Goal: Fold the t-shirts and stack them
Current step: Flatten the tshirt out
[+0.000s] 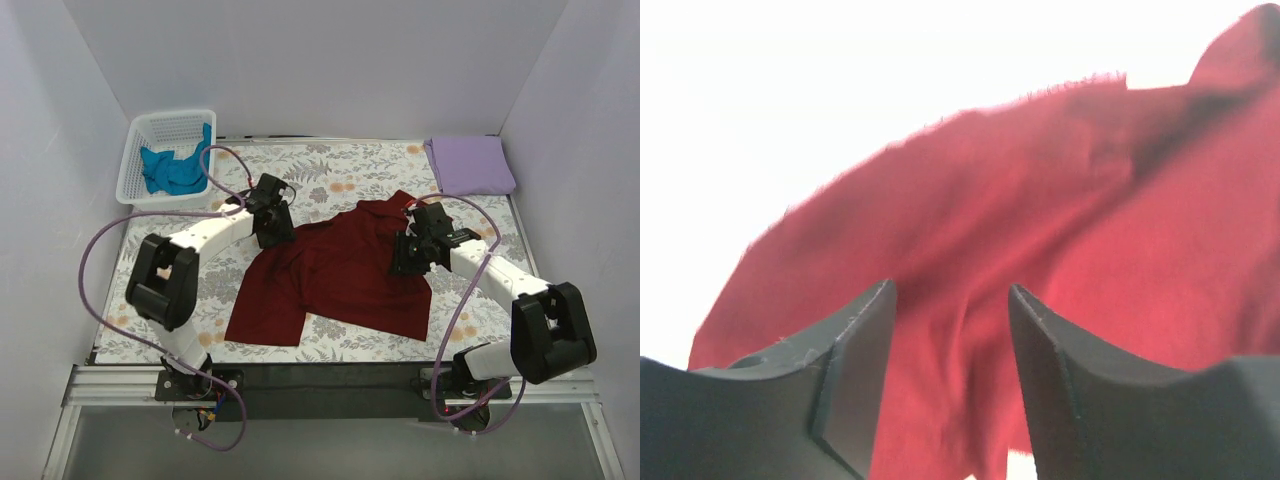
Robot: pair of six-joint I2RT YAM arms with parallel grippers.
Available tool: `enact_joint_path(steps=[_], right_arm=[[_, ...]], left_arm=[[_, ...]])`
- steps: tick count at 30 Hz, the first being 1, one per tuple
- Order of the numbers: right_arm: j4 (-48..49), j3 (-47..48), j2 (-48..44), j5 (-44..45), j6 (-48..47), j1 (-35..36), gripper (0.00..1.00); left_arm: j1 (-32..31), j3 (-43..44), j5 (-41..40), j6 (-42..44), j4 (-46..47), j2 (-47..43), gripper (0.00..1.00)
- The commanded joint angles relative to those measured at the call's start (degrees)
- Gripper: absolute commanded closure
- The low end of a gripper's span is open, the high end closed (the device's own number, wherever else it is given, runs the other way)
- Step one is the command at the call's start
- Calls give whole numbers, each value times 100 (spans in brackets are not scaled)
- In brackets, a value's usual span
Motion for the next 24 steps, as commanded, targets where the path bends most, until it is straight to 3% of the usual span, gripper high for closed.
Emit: enact_joint_path(steps=[1,6,14,21,24], right_arm=[[341,171,324,-50,-161,4,60],[473,-48,518,74,-222,-49,60],[561,-838,808,-40,5,-645,59],[368,-1665,142,-181,102,-1235,58],[201,-1867,-271,-190,190,-1279,57]], left_arm=[[4,617,-39,628,137,961,55],[4,1085,234,743,215,1642,63],[197,805,-337,269,-196,2108,70],[1338,-1145,-214,-276,-119,634,71],[1481,-2112,-171,-416,-92,-473,71]])
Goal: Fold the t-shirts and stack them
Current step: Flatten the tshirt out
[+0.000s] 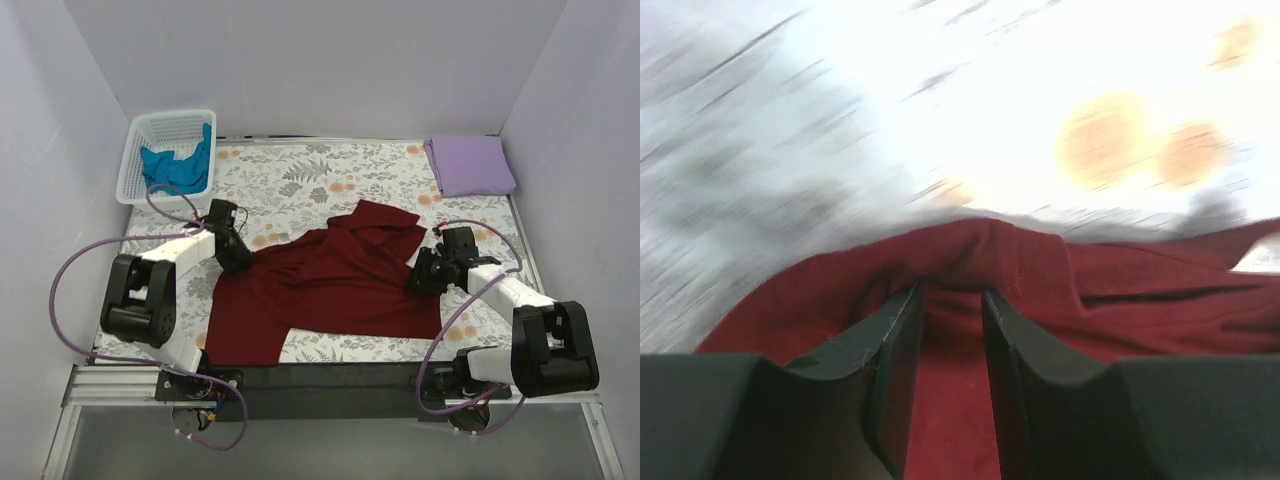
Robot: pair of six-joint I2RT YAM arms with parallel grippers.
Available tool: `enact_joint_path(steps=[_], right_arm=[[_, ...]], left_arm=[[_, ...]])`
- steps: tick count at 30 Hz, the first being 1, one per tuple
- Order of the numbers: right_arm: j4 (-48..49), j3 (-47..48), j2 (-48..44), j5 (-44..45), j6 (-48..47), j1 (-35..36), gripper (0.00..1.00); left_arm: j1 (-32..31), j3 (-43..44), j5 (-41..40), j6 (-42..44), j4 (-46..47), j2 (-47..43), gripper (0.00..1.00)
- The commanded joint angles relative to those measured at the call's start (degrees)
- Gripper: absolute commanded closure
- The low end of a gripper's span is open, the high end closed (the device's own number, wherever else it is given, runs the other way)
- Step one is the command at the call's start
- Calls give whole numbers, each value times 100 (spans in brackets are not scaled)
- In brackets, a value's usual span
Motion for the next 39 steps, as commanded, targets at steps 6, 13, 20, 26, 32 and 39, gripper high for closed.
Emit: enact_joint_path(steps=[6,13,20,26,32,39], right_arm=[[-1149,-529,-841,385,-56,-80,56],[-1150,797,-782,305,-1040,130,55],[-1035,2869,851,851,-2207,1210,47],[-1123,4180,2205,650,-3079,2230,44],[-745,4551,3015,438,-3186,2654,45],[-587,4455,3183,394,-3370,2645,45]], left_arm=[[98,-2305,175,-872,-812,-2526,70],[-34,-1385,474,171,-548,-2899,43],[-912,-172,834,1603,672,-1397,22],[-1379,445,1063,1834,1069,-226,23],[-1634,753,1309,1403,1412,363,30],[-1836,806,1283,1438,1421,812,37]])
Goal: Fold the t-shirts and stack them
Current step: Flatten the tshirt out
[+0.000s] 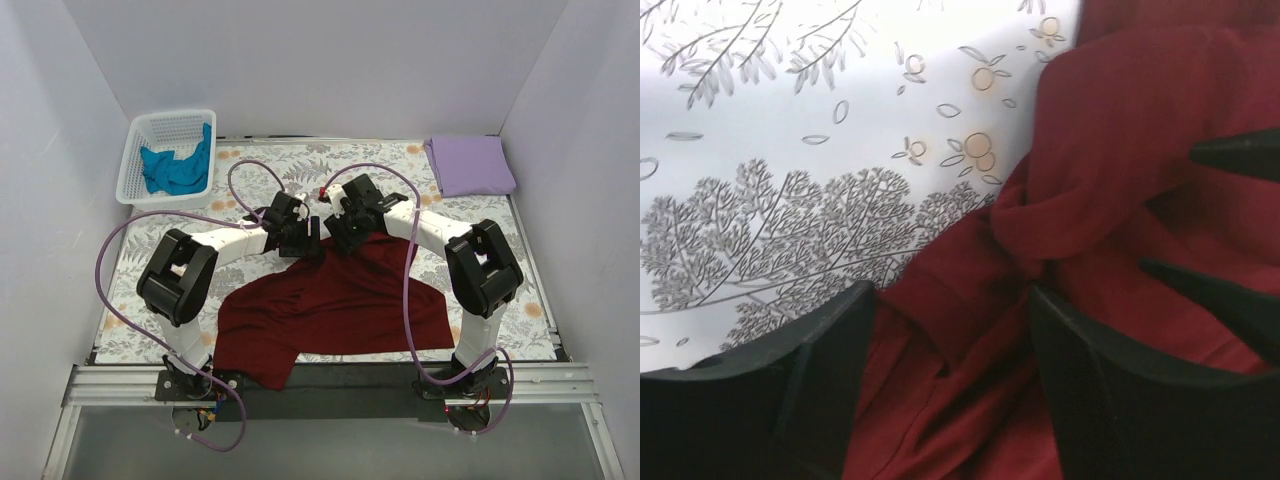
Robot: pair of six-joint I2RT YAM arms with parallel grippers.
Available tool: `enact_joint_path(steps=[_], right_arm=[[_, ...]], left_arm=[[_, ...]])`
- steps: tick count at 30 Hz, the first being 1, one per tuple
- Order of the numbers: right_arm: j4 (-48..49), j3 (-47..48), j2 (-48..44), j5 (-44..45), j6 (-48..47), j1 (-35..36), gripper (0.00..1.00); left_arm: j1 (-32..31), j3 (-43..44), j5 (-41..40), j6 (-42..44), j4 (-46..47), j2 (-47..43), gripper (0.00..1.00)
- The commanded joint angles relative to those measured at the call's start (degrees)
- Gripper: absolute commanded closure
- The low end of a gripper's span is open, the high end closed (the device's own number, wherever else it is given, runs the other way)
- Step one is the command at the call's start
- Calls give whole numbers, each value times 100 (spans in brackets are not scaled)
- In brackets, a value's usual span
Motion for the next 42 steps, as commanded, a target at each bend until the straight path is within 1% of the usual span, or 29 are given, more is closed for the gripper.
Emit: enact_joint_path(steps=[1,3,5,6,7,8,9,11,13,15,16,18,19,20,21,22,25,30,32,34,37,38,39,40,41,42], right_arm=[[272,92,22,-81,-214,-37,45],[290,83,92,-28,-232,-37,45],[298,83,154,34,-249,-37,46],[290,83,207,51,-249,-28,46],[307,74,216,104,-258,-28,46],[333,57,233,130,-258,-37,46],[351,48,268,174,-267,-37,46],[395,22,269,332,-276,-37,48],[448,-5,286,586,-276,-28,50],[500,4,269,719,-267,-37,54],[492,21,269,806,-267,-46,61],[492,83,251,825,-232,-81,72],[483,92,242,833,-223,-116,82],[483,92,207,860,-214,-168,87],[492,92,146,860,-188,-195,92],[483,66,111,1095,-170,-282,99],[483,-4,-21,1325,-56,-545,99],[483,-137,-407,1922,321,-1073,99],[483,-128,-565,2046,453,-1389,99],[483,-93,-619,2117,603,-1705,99],[369,56,-663,2248,918,-1995,99],[343,92,-654,2257,1094,-2049,96],[308,109,-646,2223,1156,-2093,91],[255,127,-628,2109,1209,-2163,81],[202,144,-584,2125,1305,-2172,76],[141,188,-549,2178,1350,-2173,68]], left_arm=[[-94,146,37,17,46,73,41],[-121,102,46,35,46,109,49],[-139,84,11,53,38,126,63],[-139,84,2,70,29,152,69],[-139,84,2,70,11,144,72],[-139,84,-50,79,-50,144,84],[-139,102,-86,96,-85,153,87],[-139,137,-243,132,-164,127,99],[-139,233,-393,193,-313,83,100],[-130,304,-744,228,-489,30,100],[-130,365,-884,289,-533,4,100],[-86,436,-1298,360,-683,-84,100],[-51,462,-1412,404,-753,-111,100],[-16,567,-1544,474,-893,-154,100],[28,611,-1858,518,-955,-181,100],[159,638,-1992,597,-999,-199,100],[502,699,-2432,598,-1070,-365,100],[1266,691,-2617,176,-1087,-577,100],[1416,726,-2924,106,-1131,-577,100],[1636,796,-3021,-70,-1149,-516,100],[1856,884,-3127,-307,-1149,-376,100],[1900,910,-3171,-351,-1219,-331,100],[1970,937,-3232,-386,-1245,-296,100],[2006,954,-3267,-456,-1263,-235,100],[2041,954,-3242,-483,-1263,-217,100],[2076,954,-3198,-492,-1237,-190,99]])
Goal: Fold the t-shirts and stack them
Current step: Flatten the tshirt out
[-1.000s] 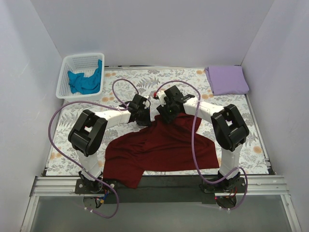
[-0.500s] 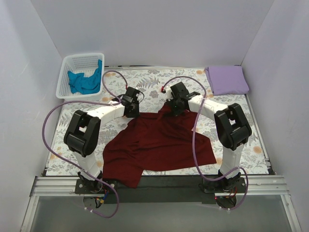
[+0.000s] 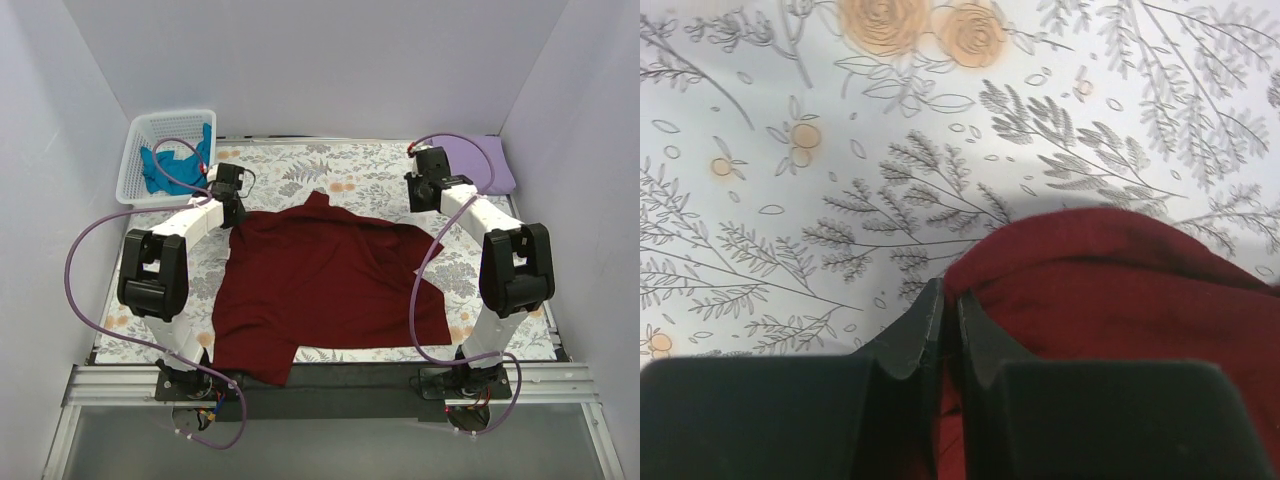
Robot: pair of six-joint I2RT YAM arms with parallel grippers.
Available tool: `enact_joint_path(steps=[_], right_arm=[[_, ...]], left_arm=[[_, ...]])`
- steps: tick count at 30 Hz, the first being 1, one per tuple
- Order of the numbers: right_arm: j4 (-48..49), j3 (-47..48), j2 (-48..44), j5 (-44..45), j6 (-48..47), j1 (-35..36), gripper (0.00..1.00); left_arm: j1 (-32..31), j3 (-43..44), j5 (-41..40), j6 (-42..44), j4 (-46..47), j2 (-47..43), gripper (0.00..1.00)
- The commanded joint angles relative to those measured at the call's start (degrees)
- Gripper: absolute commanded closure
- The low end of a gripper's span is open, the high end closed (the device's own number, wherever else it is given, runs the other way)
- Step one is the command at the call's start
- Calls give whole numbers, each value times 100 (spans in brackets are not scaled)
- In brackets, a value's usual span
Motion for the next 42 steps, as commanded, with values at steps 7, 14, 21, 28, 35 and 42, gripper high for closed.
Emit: enact_joint_path(steps=[7,14,21,28,35,42], right_arm=[[-352,-278,-257,-694,834,-22,62],[-168,-1246,-652,-756,1203,-127,62],[175,-2002,-820,-685,1766,-241,63],[544,-1522,93,-273,1750,-504,64],[256,1347,1936,-211,960,-769,62],[-660,2141,1801,-667,895,-743,62]], left_arm=[[173,-94,180,-256,-6,-232,80],[146,-278,-497,-125,-59,-1119,56],[-538,-1041,-41,112,204,-2050,53],[-610,-2431,-47,183,1066,-2913,53],[-610,-2362,-268,306,1119,-2782,53],[-610,-2326,-383,341,1093,-2729,53]])
